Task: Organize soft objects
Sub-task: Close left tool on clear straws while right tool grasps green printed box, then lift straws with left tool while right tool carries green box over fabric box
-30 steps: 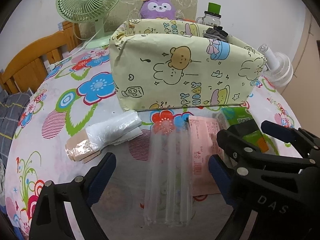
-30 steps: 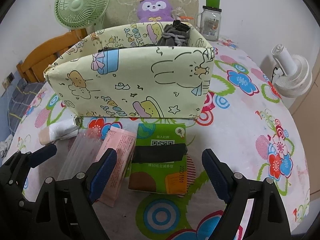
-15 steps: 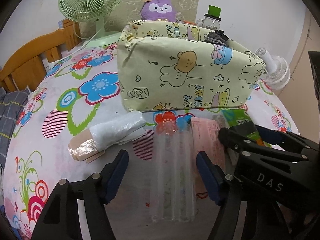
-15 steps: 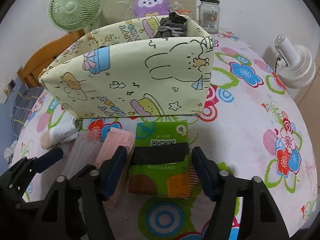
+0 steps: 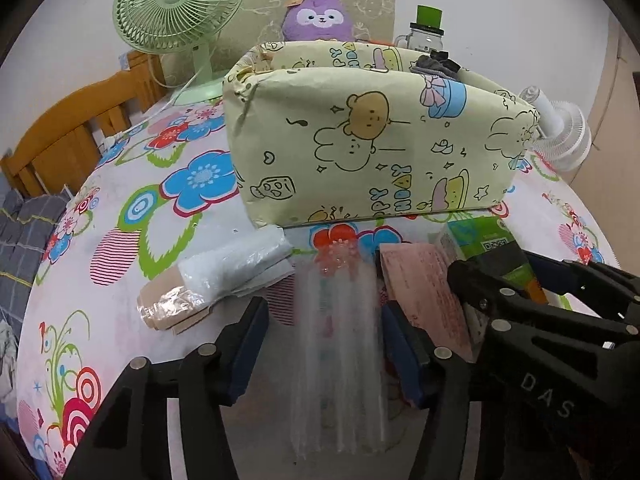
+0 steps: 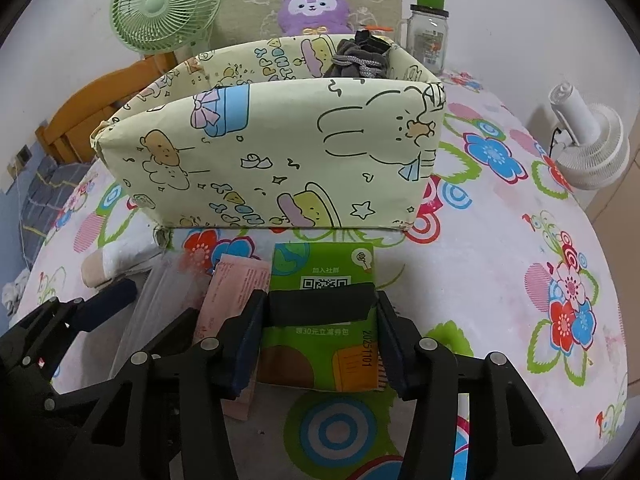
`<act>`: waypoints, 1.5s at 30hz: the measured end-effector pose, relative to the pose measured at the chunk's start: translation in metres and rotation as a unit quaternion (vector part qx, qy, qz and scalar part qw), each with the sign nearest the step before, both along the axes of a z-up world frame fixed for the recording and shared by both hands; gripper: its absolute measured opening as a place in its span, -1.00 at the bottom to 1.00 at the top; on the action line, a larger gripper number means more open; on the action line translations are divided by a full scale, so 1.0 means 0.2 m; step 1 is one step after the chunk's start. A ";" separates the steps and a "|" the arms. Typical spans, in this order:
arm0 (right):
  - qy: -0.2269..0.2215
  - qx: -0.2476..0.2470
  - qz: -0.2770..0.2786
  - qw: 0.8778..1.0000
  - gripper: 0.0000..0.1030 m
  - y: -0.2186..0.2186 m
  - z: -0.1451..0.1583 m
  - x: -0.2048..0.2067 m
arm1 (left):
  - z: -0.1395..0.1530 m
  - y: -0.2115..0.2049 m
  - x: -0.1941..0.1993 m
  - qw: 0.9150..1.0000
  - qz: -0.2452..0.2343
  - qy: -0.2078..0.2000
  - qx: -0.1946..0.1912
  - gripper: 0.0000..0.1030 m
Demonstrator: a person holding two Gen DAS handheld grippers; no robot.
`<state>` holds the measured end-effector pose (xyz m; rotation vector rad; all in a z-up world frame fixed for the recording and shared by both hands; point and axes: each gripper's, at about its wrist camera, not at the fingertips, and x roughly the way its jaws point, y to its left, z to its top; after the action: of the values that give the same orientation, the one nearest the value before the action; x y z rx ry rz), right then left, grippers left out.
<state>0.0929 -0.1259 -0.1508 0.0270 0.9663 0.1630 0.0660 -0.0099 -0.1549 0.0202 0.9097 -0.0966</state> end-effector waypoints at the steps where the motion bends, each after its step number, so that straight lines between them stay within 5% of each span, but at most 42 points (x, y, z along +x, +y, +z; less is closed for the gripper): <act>1: 0.002 0.004 -0.002 1.000 0.08 0.00 0.00 0.00 | 0.00 0.00 0.00 1.000 -0.002 0.000 -0.001 0.04; 10: 0.004 0.002 -0.001 1.000 0.05 0.00 0.00 -0.01 | 0.01 -0.04 -0.02 0.999 -0.029 -0.002 -0.015 -0.53; 45: -0.079 0.022 -0.019 0.996 0.02 -0.11 0.39 -0.11 | 0.38 -0.13 -0.04 0.996 -0.048 -0.068 -0.026 -0.57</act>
<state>0.0713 -0.1476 -0.0733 0.0722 0.8029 0.1484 0.0579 -0.0362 -0.0782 0.0215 0.7698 -0.2053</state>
